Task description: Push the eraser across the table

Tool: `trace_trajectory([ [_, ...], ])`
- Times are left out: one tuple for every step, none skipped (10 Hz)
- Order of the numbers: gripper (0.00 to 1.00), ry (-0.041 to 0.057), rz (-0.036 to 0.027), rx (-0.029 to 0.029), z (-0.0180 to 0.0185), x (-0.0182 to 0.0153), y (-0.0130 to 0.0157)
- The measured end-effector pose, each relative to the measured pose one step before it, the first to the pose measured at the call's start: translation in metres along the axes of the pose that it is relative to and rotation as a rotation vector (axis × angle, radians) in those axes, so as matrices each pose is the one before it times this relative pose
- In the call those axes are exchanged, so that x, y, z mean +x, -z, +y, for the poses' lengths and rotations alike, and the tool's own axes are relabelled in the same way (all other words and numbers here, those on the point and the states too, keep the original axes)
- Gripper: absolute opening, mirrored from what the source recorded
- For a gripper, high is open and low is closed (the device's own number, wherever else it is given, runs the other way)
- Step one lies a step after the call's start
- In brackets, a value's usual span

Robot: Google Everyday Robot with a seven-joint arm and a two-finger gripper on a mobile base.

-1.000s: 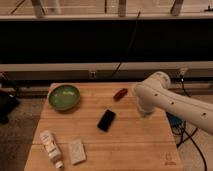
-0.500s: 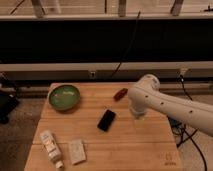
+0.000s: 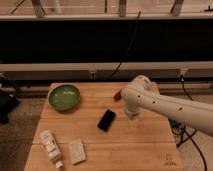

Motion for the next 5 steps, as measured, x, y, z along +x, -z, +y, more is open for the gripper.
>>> trace_trajectory([
  [0.74, 0.00737, 0.00199, -0.00254, -0.00156, -0.00168, -0.00179],
  [0.64, 0.00867, -0.00395, -0.00242, -0.00223, -0.00512, -0.00210],
  [0.54, 0.00457, -0.00239, -0.00344, -0.00090, -0.00242, -0.00213],
  [0.42, 0.00243, -0.00110, -0.00250, -0.00059, -0.00075, -0.00163],
  [0.34, 0.00278, -0.00031, -0.00194, -0.00088, -0.00086, -0.00156],
])
